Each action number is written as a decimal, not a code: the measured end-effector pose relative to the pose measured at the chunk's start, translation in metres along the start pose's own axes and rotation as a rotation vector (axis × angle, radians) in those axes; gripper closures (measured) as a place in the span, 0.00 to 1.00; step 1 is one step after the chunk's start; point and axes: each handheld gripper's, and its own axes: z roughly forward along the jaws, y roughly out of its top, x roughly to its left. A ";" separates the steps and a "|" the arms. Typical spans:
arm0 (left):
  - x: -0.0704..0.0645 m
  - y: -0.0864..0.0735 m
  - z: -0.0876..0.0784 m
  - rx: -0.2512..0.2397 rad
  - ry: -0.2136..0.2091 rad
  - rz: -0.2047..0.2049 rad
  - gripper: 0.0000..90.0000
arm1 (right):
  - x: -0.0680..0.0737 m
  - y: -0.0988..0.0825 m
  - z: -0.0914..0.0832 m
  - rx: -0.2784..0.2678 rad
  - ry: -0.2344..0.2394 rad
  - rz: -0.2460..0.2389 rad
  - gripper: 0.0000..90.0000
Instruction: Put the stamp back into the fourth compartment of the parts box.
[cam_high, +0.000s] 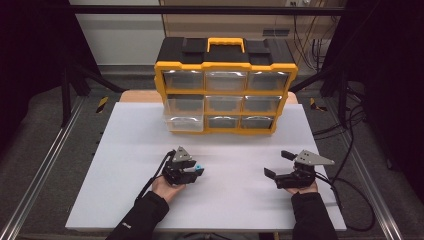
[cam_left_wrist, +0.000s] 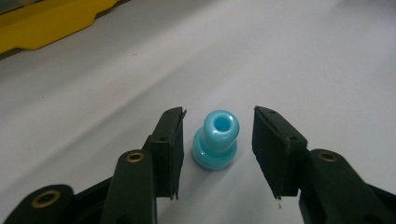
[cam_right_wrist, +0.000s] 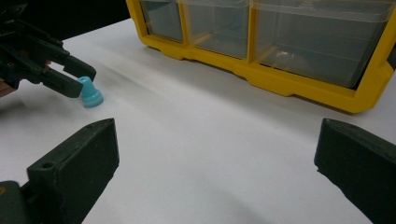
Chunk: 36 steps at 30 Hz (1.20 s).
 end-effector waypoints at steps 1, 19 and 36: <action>0.000 0.000 0.000 -0.001 0.001 -0.001 0.62 | 0.000 0.000 0.000 0.000 0.000 0.001 0.01; 0.000 0.000 0.000 0.000 0.004 -0.012 0.79 | 0.000 0.000 0.000 0.000 0.001 0.003 0.01; -0.001 0.001 -0.003 -0.004 0.006 0.000 0.80 | 0.000 0.000 0.000 -0.002 0.002 0.003 0.01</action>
